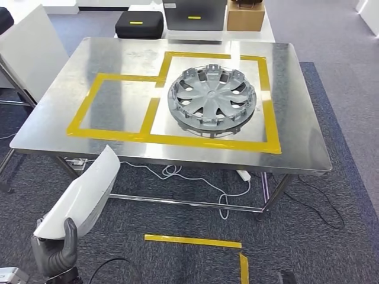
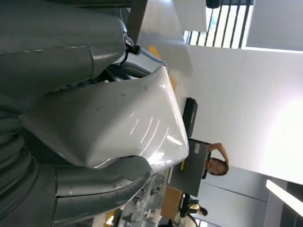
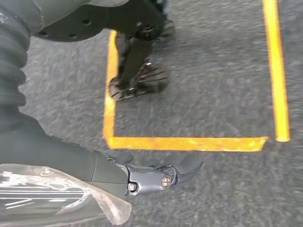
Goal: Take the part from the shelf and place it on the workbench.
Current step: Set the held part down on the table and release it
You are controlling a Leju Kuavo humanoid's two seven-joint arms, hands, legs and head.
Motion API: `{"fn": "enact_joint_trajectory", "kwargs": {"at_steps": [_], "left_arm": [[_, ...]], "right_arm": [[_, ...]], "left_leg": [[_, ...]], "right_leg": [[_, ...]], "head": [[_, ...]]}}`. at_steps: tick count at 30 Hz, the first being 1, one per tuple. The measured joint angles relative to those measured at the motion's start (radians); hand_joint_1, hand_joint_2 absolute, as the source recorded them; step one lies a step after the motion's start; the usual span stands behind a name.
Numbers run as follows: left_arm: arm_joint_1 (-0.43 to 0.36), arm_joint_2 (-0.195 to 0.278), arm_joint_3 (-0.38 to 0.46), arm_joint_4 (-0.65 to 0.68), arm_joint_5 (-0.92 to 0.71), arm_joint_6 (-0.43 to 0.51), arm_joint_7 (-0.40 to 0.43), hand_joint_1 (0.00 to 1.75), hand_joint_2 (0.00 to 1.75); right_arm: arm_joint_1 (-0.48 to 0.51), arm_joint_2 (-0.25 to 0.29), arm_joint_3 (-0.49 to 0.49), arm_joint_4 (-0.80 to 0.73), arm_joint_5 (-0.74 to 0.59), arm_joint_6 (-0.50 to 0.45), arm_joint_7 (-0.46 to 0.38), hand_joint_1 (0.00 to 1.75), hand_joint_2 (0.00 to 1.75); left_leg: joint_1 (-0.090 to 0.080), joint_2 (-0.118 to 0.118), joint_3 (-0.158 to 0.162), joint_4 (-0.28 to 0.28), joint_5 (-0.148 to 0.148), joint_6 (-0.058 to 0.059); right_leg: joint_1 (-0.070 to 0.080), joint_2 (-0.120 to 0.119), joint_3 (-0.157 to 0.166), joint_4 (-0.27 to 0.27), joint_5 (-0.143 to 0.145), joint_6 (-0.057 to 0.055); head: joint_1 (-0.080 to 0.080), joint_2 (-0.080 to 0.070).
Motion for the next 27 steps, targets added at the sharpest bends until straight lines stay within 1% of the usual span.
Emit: {"fn": "enact_joint_trajectory", "kwargs": {"at_steps": [1,2,3,4,5,6,7,8,9,10,11,12,13,14,15,16,17,18,20,21,22,23,24,25,26,27], "left_arm": [[0.001,0.0,0.0,0.001,0.0,0.0,0.0,1.75,1.75],[0.003,0.001,0.001,0.001,0.0,0.0,0.0,1.75,1.75],[0.004,0.001,0.002,0.001,0.0,0.001,0.0,1.75,1.75],[0.005,0.001,0.002,0.001,-0.001,0.002,0.0,1.75,1.75],[0.004,0.0,0.002,0.0,-0.002,0.002,0.0,1.75,1.75],[0.003,-0.001,0.002,-0.001,-0.002,0.002,0.0,1.75,1.75],[0.002,-0.002,0.002,-0.001,-0.003,0.002,0.0,1.75,1.75],[0.001,-0.003,0.002,-0.002,-0.004,0.002,0.0,1.75,1.75],[0.0,-0.004,0.002,-0.002,-0.004,0.002,0.0,1.75,1.75],[0.0,-0.004,0.002,-0.002,-0.004,0.002,0.0,1.75,1.75],[0.0,-0.004,0.002,-0.002,-0.004,0.002,0.0,1.75,1.75],[0.0,-0.004,0.002,-0.002,-0.004,0.001,0.0,1.75,1.75],[0.0,-0.004,0.002,-0.002,-0.004,0.001,0.0,1.75,1.75],[0.0,-0.004,0.002,-0.002,-0.004,0.001,0.0,1.75,1.75],[0.0,-0.004,0.002,-0.001,-0.004,0.001,0.0,1.75,1.75],[0.0,-0.004,0.002,-0.001,-0.004,0.001,0.0,1.75,1.75],[0.0,-0.004,0.002,-0.001,-0.004,0.001,0.0,1.75,1.75],[-0.001,-0.004,0.002,-0.001,-0.004,0.001,0.0,1.75,1.75],[-0.001,-0.004,0.002,-0.001,-0.004,0.001,0.0,1.75,1.75],[-0.001,-0.004,0.002,-0.001,-0.004,0.001,0.0,1.75,1.75],[-0.001,-0.004,0.002,-0.001,-0.004,0.001,0.0,1.75,1.75],[0.0,-0.004,0.002,-0.001,-0.004,0.001,0.0,1.75,1.75],[0.0,-0.003,0.002,-0.001,-0.004,0.001,0.0,1.75,1.75],[0.001,-0.003,0.002,-0.001,-0.004,0.001,0.0,1.75,1.75],[0.001,-0.002,0.003,-0.001,-0.004,0.001,0.0,1.75,1.75],[0.002,-0.002,0.003,-0.001,-0.004,0.001,0.0,1.75,1.75]], "right_arm": [[-0.002,0.0,-0.002,0.0,-0.002,0.003,0.0,0.0,1.75],[-0.004,0.0,-0.003,0.0,-0.004,0.005,-0.001,0.0,1.75],[-0.005,0.0,-0.004,0.0,-0.005,0.007,-0.001,0.0,1.75],[-0.006,-0.001,-0.005,0.0,-0.005,0.008,-0.001,0.0,1.75],[-0.006,-0.001,-0.006,0.0,-0.005,0.009,-0.001,0.0,1.75],[-0.006,-0.002,-0.007,0.0,-0.006,0.01,-0.002,0.0,1.75],[-0.007,-0.002,-0.007,0.0,-0.006,0.011,-0.002,0.0,1.75],[-0.009,-0.003,-0.008,0.0,-0.005,0.012,-0.003,0.0,1.75],[-0.011,-0.003,-0.008,0.0,-0.005,0.013,-0.003,0.0,1.75],[-0.012,-0.003,-0.009,0.0,-0.005,0.014,-0.003,0.0,1.75],[-0.011,-0.004,-0.01,0.0,-0.005,0.015,-0.003,0.0,1.75],[-0.008,-0.005,-0.011,0.0,-0.005,0.015,-0.003,0.0,1.75],[-0.006,-0.006,-0.013,0.0,-0.005,0.015,-0.003,0.0,1.75],[-0.004,-0.006,-0.015,0.0,-0.005,0.014,-0.004,0.0,1.75],[-0.003,-0.007,-0.016,0.0,-0.005,0.014,-0.006,0.0,1.75],[-0.003,-0.007,-0.017,0.0,-0.005,0.013,-0.008,0.0,1.75],[-0.003,-0.007,-0.018,0.0,-0.005,0.012,-0.011,0.0,1.75],[-0.003,-0.007,-0.018,0.0,-0.004,0.012,-0.013,0.0,1.75],[-0.003,-0.007,-0.018,0.0,-0.004,0.011,-0.015,0.0,1.75],[-0.003,-0.007,-0.018,0.0,-0.004,0.011,-0.016,0.0,1.75],[-0.003,-0.007,-0.018,0.0,-0.004,0.01,-0.017,0.0,1.75],[-0.004,-0.007,-0.019,0.0,-0.003,0.009,-0.018,0.0,1.75],[-0.005,-0.007,-0.019,0.0,-0.003,0.008,-0.019,0.0,1.75],[-0.006,-0.007,-0.02,0.0,-0.002,0.007,-0.02,0.0,1.75],[-0.007,-0.007,-0.021,0.0,-0.002,0.006,-0.02,0.0,1.75],[-0.007,-0.007,-0.021,0.0,-0.001,0.006,-0.021,0.0,1.75]], "left_leg": [[-0.001,-0.008,0.005,-0.044,0.038,0.004],[-0.003,-0.016,0.008,-0.073,0.07,0.008],[-0.005,-0.02,0.008,-0.083,0.08,0.013],[-0.007,-0.018,0.009,-0.084,0.075,0.019],[-0.006,-0.013,0.015,-0.091,0.08,0.024],[-0.005,-0.008,0.022,-0.101,0.078,0.029],[-0.003,0.0,0.031,-0.111,0.077,0.035],[-0.001,0.009,0.04,-0.12,0.075,0.041],[-0.002,0.018,0.046,-0.123,0.07,0.046],[-0.002,0.027,0.05,-0.124,0.065,0.05],[-0.003,0.033,0.054,-0.124,0.06,0.052],[-0.003,0.038,0.06,-0.124,0.054,0.052],[-0.003,0.041,0.068,-0.124,0.048,0.05],[-0.003,0.044,0.078,-0.124,0.041,0.047],[-0.003,0.045,0.087,-0.123,0.034,0.042],[-0.005,0.046,0.093,-0.119,0.026,0.036],[-0.008,0.048,0.097,-0.117,0.021,0.031],[-0.01,0.048,0.098,-0.115,0.018,0.026],[-0.011,0.049,0.099,-0.116,0.017,0.019],[-0.01,0.046,0.098,-0.111,0.011,0.015],[-0.009,0.043,0.092,-0.094,-0.002,0.01],[-0.008,0.04,0.076,-0.057,-0.025,0.005],[-0.007,0.037,0.05,0.002,-0.056,0.001],[-0.005,0.037,0.017,0.072,-0.086,-0.001],[-0.004,0.037,-0.014,0.132,-0.105,-0.003],[-0.004,0.037,-0.032,0.165,-0.107,-0.003]], "right_leg": [[-0.001,0.007,0.008,0.0,-0.008,0.005],[-0.003,0.013,0.009,0.001,-0.015,0.01],[-0.004,0.019,0.006,0.0,-0.02,0.016],[-0.006,0.025,0.006,-0.004,-0.023,0.022],[-0.007,0.028,0.006,-0.008,-0.028,0.028],[-0.008,0.024,0.007,-0.007,-0.035,0.033],[-0.007,0.016,-0.002,0.013,-0.049,0.036],[-0.006,0.007,-0.027,0.06,-0.071,0.039],[-0.004,-0.003,-0.069,0.129,-0.097,0.041],[-0.004,-0.007,-0.117,0.204,-0.12,0.043],[-0.004,-0.008,-0.161,0.264,-0.129,0.045],[-0.004,-0.009,-0.189,0.29,-0.119,0.046],[-0.005,-0.011,-0.194,0.272,-0.086,0.047],[-0.006,-0.015,-0.181,0.219,-0.038,0.048],[-0.007,-0.021,-0.158,0.149,0.009,0.048],[-0.007,-0.026,-0.132,0.084,0.041,0.046],[-0.007,-0.03,-0.113,0.041,0.057,0.042],[-0.005,-0.031,-0.103,0.022,0.059,0.038],[-0.005,-0.029,-0.098,0.019,0.057,0.026],[-0.006,-0.028,-0.097,0.018,0.058,0.022],[-0.008,-0.027,-0.095,0.016,0.058,0.016],[-0.01,-0.026,-0.093,0.015,0.057,0.011],[-0.01,-0.025,-0.091,0.015,0.056,0.008],[-0.01,-0.024,-0.09,0.015,0.054,0.004],[-0.009,-0.022,-0.088,0.015,0.052,0.002],[-0.008,-0.019,-0.086,0.015,0.05,0.001]], "head": [[0.001,0.0],[0.002,0.0],[0.004,0.0],[0.005,0.0],[0.005,0.0],[0.006,0.0],[0.007,0.0],[0.008,0.0],[0.01,0.0],[0.011,0.0],[0.011,0.0],[0.011,0.0],[0.011,0.0],[0.011,0.0],[0.011,0.0],[0.012,0.0],[0.011,0.0],[0.011,0.0],[0.01,0.0],[0.01,0.0],[0.009,0.0],[0.007,0.0],[0.005,0.0],[0.004,0.0],[0.005,0.0],[0.005,0.0]]}}
